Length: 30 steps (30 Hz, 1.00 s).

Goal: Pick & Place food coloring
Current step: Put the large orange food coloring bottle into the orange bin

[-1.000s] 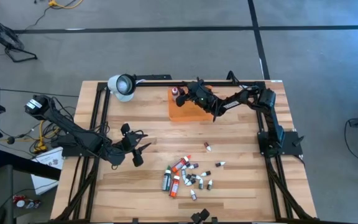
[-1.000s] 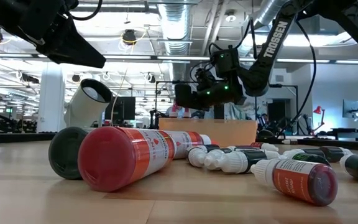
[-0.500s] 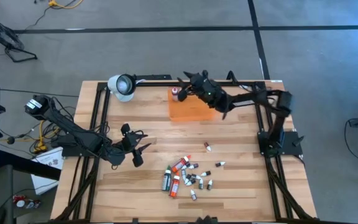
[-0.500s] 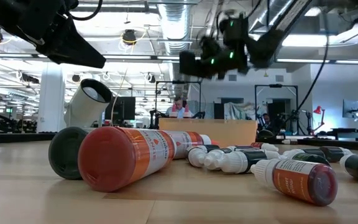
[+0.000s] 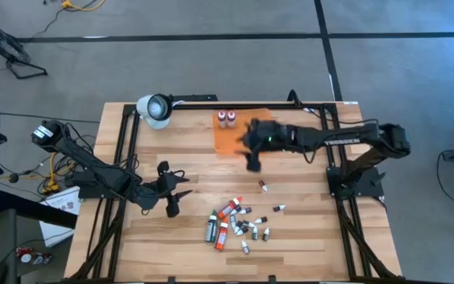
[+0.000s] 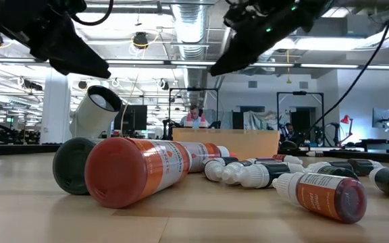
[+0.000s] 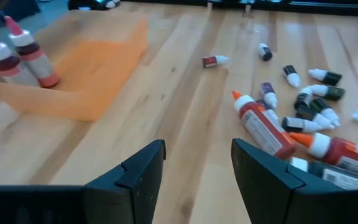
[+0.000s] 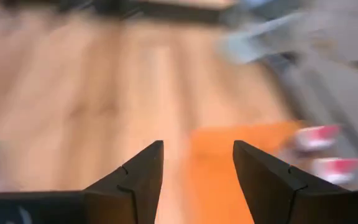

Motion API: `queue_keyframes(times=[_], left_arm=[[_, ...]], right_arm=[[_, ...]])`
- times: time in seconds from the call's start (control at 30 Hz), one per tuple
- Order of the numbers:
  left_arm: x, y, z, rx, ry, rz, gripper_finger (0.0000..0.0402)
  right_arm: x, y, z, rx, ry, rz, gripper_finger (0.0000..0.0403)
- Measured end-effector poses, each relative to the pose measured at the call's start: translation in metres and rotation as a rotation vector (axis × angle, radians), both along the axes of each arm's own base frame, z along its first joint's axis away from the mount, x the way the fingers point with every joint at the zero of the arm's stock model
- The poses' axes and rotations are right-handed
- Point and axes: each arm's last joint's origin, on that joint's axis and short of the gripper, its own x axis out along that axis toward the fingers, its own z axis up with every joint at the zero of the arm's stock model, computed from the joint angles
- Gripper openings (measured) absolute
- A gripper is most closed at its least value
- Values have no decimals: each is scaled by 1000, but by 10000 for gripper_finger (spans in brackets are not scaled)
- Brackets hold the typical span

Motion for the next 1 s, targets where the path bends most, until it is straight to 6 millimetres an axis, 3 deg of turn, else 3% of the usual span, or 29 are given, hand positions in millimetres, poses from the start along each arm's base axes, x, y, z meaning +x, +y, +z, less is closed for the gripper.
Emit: queue_keyframes(times=[0.3,0.47,0.77,1.0], left_arm=[[8,-9,0,-92,-13,-156,185],[24,-22,-13,-99,-24,-278,185],[58,-44,-40,-119,63,-289,185],[68,-55,-52,-145,112,-303,185]], right_arm=[[5,77,-22,29,119,301,169],[12,106,-46,20,170,391,163],[28,120,-76,-24,168,451,159],[42,125,-100,-23,146,498,162]])
